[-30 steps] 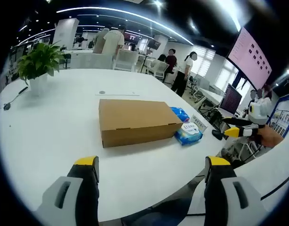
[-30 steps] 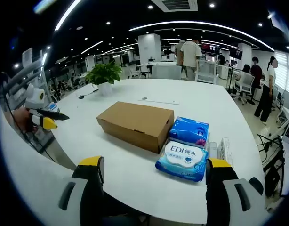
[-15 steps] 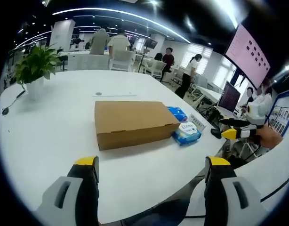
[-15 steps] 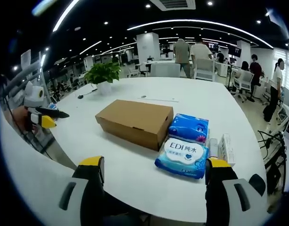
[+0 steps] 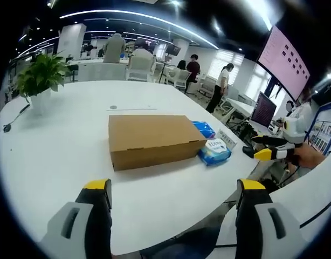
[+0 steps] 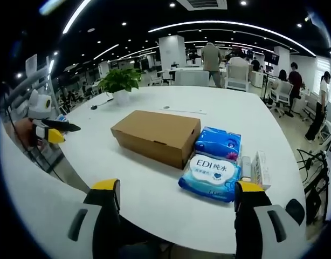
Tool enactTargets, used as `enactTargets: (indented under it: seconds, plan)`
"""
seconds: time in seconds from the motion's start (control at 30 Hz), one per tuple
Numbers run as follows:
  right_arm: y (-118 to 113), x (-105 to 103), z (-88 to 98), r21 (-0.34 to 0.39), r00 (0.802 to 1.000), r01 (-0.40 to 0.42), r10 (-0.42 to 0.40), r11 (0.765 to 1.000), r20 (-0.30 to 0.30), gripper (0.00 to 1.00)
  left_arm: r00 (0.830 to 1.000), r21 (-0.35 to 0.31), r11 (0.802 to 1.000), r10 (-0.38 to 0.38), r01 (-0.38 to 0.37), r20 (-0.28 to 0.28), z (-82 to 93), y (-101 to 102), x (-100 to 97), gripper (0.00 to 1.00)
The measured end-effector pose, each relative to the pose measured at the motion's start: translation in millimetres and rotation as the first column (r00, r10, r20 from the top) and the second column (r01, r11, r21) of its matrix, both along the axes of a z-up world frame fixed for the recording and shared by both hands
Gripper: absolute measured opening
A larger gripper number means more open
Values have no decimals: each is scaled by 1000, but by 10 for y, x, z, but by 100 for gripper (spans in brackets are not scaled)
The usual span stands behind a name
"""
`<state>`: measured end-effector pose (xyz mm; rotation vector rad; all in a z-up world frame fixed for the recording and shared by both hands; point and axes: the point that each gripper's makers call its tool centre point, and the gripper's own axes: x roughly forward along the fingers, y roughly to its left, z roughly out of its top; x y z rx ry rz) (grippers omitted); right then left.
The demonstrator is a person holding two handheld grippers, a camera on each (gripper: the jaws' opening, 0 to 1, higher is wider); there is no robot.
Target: Operate the shoe box by opening the lid, removing the specified soft item, and placing it in the target area until the item is outside and the box remains undamaged.
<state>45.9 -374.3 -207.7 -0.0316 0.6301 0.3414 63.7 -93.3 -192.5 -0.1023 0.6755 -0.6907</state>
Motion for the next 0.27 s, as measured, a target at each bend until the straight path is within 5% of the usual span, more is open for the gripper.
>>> enactTargets:
  seconds: [0.27]
  plan:
    - [39, -33, -33, 3, 1000, -5, 5, 1000, 0, 89, 1000, 12, 1000, -4, 4, 3, -36, 14, 1, 97]
